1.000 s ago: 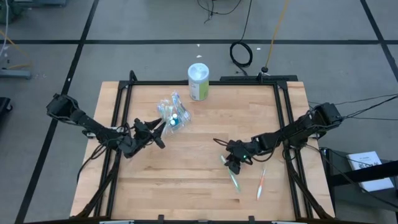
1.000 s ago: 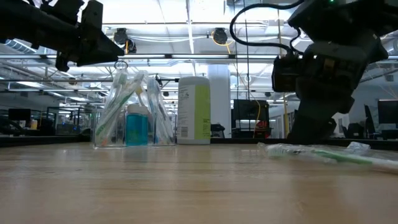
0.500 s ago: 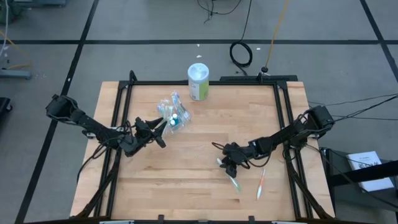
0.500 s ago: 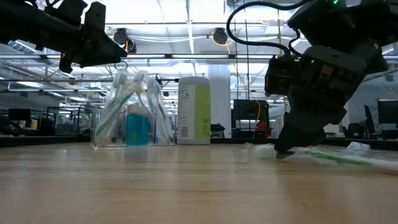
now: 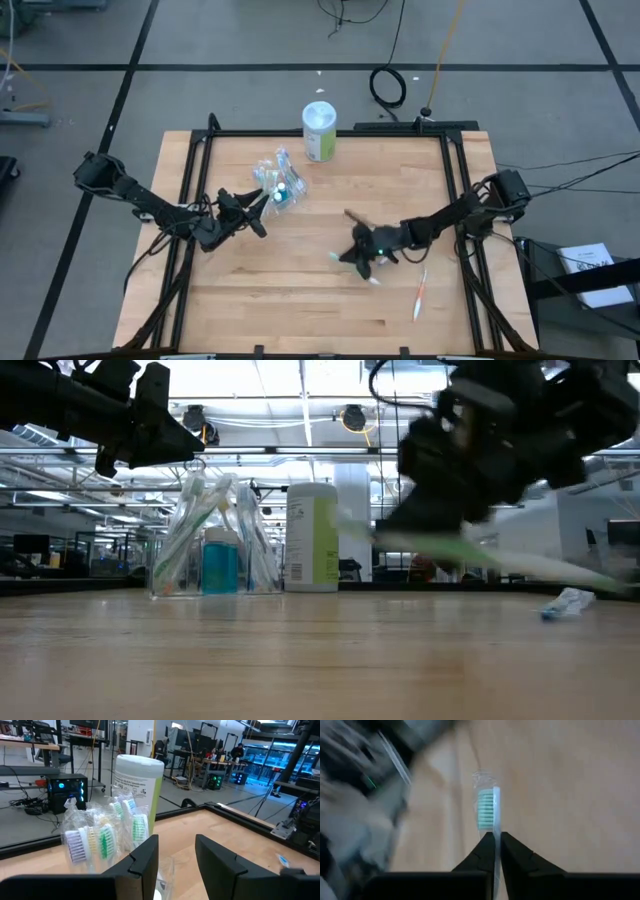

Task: Pick & Place toothbrushing station
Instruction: Put the green toothbrush into the transparent organizer

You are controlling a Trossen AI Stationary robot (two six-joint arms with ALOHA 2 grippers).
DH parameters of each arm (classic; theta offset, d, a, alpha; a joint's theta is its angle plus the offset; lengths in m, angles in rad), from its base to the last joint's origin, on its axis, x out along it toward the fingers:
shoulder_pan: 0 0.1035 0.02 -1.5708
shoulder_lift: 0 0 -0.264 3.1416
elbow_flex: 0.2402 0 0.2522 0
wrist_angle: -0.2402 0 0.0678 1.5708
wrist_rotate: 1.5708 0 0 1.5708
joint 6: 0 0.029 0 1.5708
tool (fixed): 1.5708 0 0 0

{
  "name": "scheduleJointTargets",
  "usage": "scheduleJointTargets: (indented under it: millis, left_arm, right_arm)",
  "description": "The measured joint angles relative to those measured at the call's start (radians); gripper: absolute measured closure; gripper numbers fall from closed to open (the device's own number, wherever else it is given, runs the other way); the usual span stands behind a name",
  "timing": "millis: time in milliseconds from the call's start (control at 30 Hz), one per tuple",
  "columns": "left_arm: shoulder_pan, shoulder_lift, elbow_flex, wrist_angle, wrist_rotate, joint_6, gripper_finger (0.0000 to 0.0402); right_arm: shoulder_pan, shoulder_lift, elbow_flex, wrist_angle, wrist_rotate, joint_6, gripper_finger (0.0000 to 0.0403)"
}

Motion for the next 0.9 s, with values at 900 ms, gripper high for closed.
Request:
scheduleJointTargets:
  millis: [900]
  left_arm:
    - [0.064,0.000,0.000,0.001,-0.001,0.120,0.0270]
  right_arm:
    - [-0.399,0.144,0.512,0.427,0.139,-0.856,0.0396]
